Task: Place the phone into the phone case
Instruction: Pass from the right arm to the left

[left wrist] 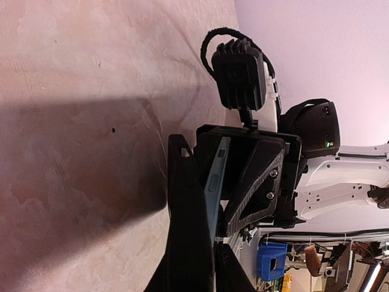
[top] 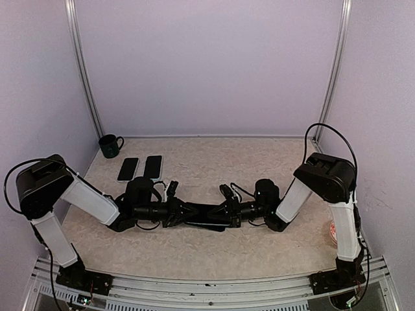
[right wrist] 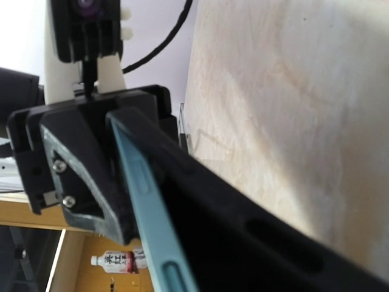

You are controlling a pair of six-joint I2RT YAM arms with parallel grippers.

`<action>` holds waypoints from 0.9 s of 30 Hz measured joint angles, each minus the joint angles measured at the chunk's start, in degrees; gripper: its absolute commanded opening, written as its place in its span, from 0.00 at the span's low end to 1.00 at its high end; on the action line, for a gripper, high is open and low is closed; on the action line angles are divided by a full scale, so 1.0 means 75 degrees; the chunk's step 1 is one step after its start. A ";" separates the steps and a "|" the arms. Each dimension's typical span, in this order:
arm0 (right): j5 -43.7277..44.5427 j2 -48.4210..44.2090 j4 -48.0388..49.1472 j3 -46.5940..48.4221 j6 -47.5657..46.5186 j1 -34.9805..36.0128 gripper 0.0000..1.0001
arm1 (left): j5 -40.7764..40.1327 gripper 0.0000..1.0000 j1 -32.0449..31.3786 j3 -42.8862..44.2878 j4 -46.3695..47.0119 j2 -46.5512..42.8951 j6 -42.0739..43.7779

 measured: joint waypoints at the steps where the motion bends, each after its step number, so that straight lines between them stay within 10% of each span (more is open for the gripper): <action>1: 0.0003 -0.0012 -0.0038 0.0000 -0.0029 0.0000 0.30 | 0.0003 0.14 -0.0003 0.0000 0.0015 0.0003 -0.0012; 27: 0.0105 -0.1335 -0.3060 -0.0035 -0.1655 -0.0006 0.46 | 0.0166 0.00 0.0050 -0.0041 0.0318 -0.0003 -0.0038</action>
